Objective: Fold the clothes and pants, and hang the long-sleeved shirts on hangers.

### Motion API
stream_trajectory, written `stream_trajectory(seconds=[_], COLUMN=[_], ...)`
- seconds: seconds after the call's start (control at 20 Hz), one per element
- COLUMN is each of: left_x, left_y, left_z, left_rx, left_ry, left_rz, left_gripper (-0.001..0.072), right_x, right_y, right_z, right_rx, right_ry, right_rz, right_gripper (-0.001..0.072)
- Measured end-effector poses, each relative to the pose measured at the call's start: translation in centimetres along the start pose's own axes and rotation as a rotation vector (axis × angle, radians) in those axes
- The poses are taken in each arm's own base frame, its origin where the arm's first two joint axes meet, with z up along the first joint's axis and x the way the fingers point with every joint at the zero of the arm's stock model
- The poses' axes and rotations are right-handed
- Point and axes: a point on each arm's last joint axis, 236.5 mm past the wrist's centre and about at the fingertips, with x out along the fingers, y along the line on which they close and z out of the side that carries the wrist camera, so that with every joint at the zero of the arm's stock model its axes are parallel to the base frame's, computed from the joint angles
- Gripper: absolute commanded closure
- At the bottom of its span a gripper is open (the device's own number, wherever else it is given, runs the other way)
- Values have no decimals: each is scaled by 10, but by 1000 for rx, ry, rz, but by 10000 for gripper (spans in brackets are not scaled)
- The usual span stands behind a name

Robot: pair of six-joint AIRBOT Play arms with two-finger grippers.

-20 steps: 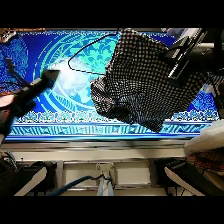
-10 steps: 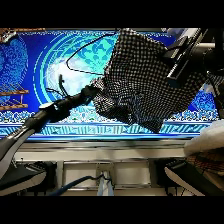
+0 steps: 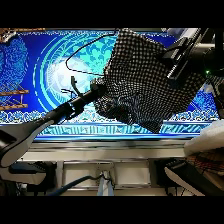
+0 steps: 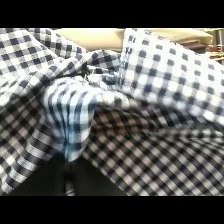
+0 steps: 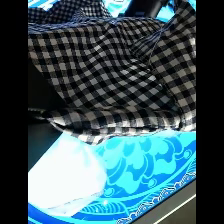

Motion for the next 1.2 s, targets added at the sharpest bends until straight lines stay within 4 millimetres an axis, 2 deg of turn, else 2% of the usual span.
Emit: stream_trajectory(seconds=[0.15, 0.35, 0.55, 0.85, 1.2], left_x=[0, -18, -44, -68, -71], left_y=[11, 18, 3, -28, -36], left_z=[23, 66, 94, 115, 130], left_rx=[-3, 38, 109, 203, 294], left_ry=[-40, -89, -76, -46, -27], left_rz=[9, 8, -72, -183, -165], left_gripper=[690, 690, 691, 692, 691], right_x=[0, 0, -1, 2, 3], right_y=[2, -5, -28, -39, -33], right_z=[-2, -12, -32, -43, -43], right_rx=[1, -11, -55, -109, -121], right_ry=[7, 53, 138, 191, 190], right_rz=[10, -21, -111, -140, -113], right_gripper=[689, 689, 690, 690, 690])
